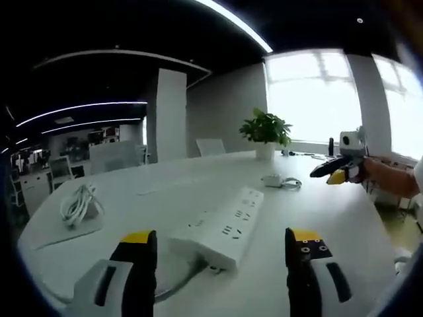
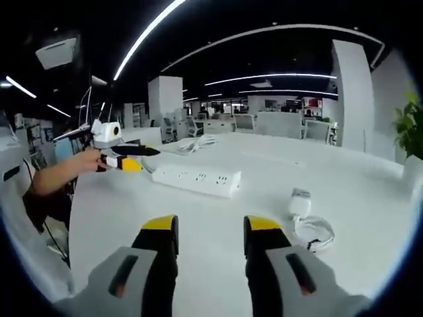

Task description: Straighten the power strip on the desk, plug the charger into it

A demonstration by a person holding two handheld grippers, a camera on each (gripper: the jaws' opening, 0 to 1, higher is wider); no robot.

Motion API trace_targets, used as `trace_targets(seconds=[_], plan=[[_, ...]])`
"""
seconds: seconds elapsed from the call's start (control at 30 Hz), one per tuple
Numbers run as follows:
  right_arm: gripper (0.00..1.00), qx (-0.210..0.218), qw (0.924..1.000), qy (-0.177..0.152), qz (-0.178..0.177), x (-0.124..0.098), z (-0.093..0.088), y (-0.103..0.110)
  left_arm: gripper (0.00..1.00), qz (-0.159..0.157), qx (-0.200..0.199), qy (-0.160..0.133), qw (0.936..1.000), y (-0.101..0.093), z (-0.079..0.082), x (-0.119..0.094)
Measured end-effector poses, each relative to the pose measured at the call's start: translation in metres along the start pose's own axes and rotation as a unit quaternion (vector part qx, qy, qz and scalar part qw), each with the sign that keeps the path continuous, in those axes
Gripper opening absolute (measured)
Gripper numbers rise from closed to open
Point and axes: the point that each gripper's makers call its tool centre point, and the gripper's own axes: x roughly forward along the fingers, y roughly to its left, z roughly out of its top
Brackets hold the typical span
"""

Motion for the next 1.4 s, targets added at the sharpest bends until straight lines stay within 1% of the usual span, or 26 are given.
trace_targets(seconds=[0.13, 0.3, 0.4, 0.63, 0.7, 0.8, 0.93, 1.07, 1.27, 1.4], plan=[[0.39, -0.007, 1.0, 0.003, -0.001, 0.003, -0.003, -0.001, 0.81, 0.002, -0.004, 0.001, 1.0, 0.003, -0.002, 0.002], [0.39, 0.003, 1.0, -0.002, -0.002, 0.005, -0.005, -0.003, 0.81, -0.001, -0.015, -0.004, 0.9999, 0.003, -0.005, 0.004], [0.39, 0.006, 1.0, 0.0, -0.003, 0.006, -0.008, -0.004, 0.81, 0.005, -0.007, 0.001, 1.0, 0.005, -0.008, 0.006], [0.4, 0.016, 0.9999, -0.004, 0.005, 0.008, -0.012, -0.002, 0.81, 0.008, -0.01, -0.002, 0.9999, 0.012, -0.009, 0.008], [0.4, 0.017, 0.9998, -0.007, 0.006, 0.009, -0.012, -0.001, 0.81, 0.007, -0.013, -0.006, 0.9999, 0.014, -0.01, 0.009], [0.4, 0.019, 0.9997, -0.01, 0.007, 0.011, -0.012, -0.002, 0.81, 0.004, -0.029, -0.013, 0.9995, 0.017, -0.011, 0.009], [0.4, 0.02, 0.9997, -0.012, 0.006, 0.013, -0.013, -0.004, 0.81, 0.006, -0.029, -0.016, 0.9994, 0.02, -0.011, 0.009], [0.4, 0.023, 0.9996, -0.013, 0.007, 0.015, -0.014, -0.005, 0.81, 0.003, -0.033, -0.027, 0.9991, 0.022, -0.009, 0.009], [0.39, 0.025, 0.9996, -0.015, 0.005, 0.018, -0.016, -0.007, 0.81, 0.002, -0.041, -0.028, 0.9988, 0.025, -0.009, 0.012], [0.39, 0.026, 0.9995, -0.018, 0.006, 0.019, -0.018, -0.008, 0.81, 0.004, -0.043, -0.024, 0.9988, 0.027, -0.014, 0.013]])
